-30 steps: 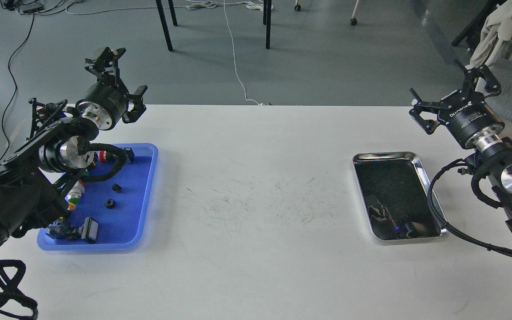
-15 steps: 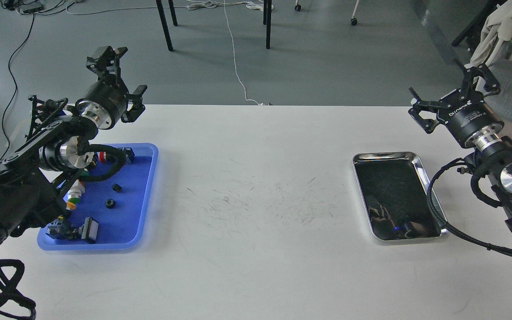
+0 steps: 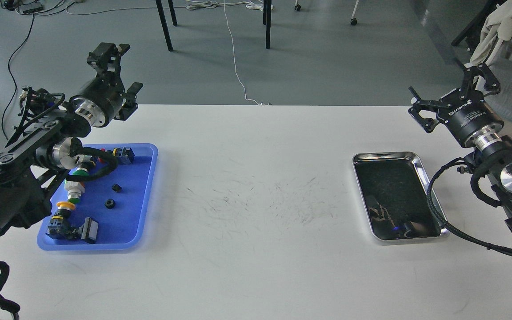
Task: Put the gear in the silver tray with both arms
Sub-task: 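Lower the left gripper into the blue tray toward a small black gear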
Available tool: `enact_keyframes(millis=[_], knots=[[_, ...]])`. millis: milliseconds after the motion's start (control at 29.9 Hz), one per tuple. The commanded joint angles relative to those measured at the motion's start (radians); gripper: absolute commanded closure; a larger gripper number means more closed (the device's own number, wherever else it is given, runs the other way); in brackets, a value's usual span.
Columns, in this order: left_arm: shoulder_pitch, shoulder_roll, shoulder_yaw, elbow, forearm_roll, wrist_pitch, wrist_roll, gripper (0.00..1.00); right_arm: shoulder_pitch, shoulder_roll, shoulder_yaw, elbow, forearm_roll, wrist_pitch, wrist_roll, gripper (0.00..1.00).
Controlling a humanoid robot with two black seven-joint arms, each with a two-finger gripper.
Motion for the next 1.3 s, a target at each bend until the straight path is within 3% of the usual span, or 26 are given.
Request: enact_keyframes(millis=[0,301,468,602,869,1136,1270], knots=[[0.013,0.077,0.038,-0.087,0.028,0.002,0.0,0.02,0.001,0.002,-0.003,0.0,-0.002,-0.005,0.0,0.01],[0.014,0.347,0.253,-0.364,0.207,0.005,0.002,0.02,0.012,0.011,0.005,-0.004,-0.002,-0.008,0.002,0.01],[0.011,0.476,0.353,-0.487,0.441,-0.002,0.047,0.02,0.012,0.011,0.017,-0.004,-0.002,-0.008,0.002,0.01],[0.014,0.553,0.397,-0.575,0.72,-0.076,0.049,0.02,0.01,0.009,0.031,-0.006,-0.002,-0.008,0.028,0.01],[0.025,0.541,0.454,-0.569,1.113,-0.062,0.049,0.02,0.012,0.009,0.031,-0.003,-0.002,-0.008,0.031,0.01],[0.031,0.405,0.479,-0.373,1.374,-0.036,0.049,0.02,0.012,0.006,0.031,-0.004,-0.002,-0.014,0.031,0.01],[0.039,0.361,0.517,-0.351,1.384,-0.033,0.051,0.03,0.012,0.005,0.031,-0.004,-0.002,-0.012,0.031,0.01]])
